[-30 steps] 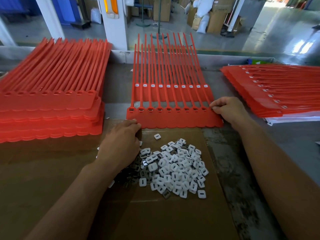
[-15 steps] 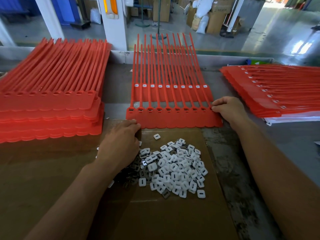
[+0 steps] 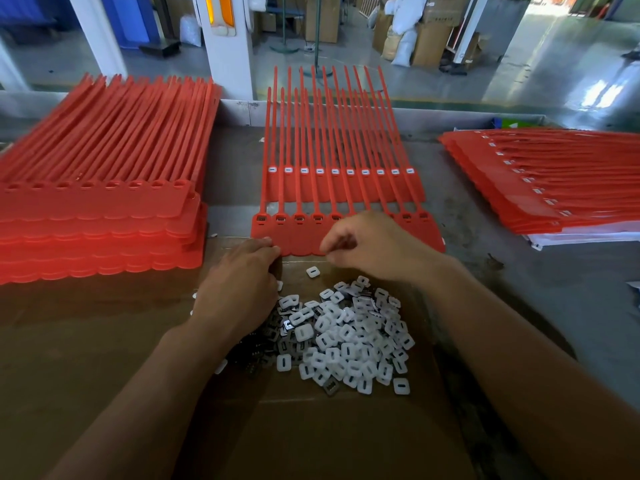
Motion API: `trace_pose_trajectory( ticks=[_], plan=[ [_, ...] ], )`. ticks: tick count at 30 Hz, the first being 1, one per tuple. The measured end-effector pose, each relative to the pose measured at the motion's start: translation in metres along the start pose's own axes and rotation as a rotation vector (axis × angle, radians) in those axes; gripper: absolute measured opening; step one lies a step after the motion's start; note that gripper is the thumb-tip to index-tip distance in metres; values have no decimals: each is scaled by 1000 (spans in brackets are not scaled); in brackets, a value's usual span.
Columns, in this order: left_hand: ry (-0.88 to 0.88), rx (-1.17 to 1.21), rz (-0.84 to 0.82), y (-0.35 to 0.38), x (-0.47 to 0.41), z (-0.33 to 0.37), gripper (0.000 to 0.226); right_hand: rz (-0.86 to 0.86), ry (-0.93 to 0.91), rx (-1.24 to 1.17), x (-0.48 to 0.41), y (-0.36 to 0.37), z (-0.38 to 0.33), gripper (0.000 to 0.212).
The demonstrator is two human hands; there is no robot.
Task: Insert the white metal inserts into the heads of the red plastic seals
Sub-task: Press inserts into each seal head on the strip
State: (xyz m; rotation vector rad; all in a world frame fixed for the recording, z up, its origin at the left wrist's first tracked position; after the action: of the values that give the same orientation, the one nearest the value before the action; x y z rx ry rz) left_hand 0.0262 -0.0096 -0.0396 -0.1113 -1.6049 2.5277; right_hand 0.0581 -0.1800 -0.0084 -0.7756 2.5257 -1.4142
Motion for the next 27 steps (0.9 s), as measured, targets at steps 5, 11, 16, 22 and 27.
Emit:
trace_pose_trajectory(
  ticks=[5, 11, 16, 22, 27],
  plan=[
    [10, -15, -6, 0, 0, -1, 49, -41, 0, 66, -7, 14, -11, 17],
    [7, -10, -8, 0, -1, -1, 50, -24, 48, 72, -10, 16, -9, 10],
    [7, -15, -8, 0, 0, -1, 49, -30, 53, 59, -10, 17, -8, 7],
    [0, 9, -11, -1, 1, 1, 49, 42, 31, -100, -14, 7, -12, 16],
    [-10, 21, -22, -1, 1, 0, 48, 179, 50, -190, -37, -1, -21, 5]
  ],
)
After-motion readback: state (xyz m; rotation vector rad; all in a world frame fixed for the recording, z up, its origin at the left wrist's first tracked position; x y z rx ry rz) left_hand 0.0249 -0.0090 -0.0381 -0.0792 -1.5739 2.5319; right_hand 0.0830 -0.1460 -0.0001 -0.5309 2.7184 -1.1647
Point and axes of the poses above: each hand's wrist, its own x-axis away from the middle knuckle, its own y-axis out of the palm, z = x × y, the point moved 2 cm from there along -x, towards the middle knuckle, and after that the axes turned 6 degrees about -z, right-handed, at the moved point
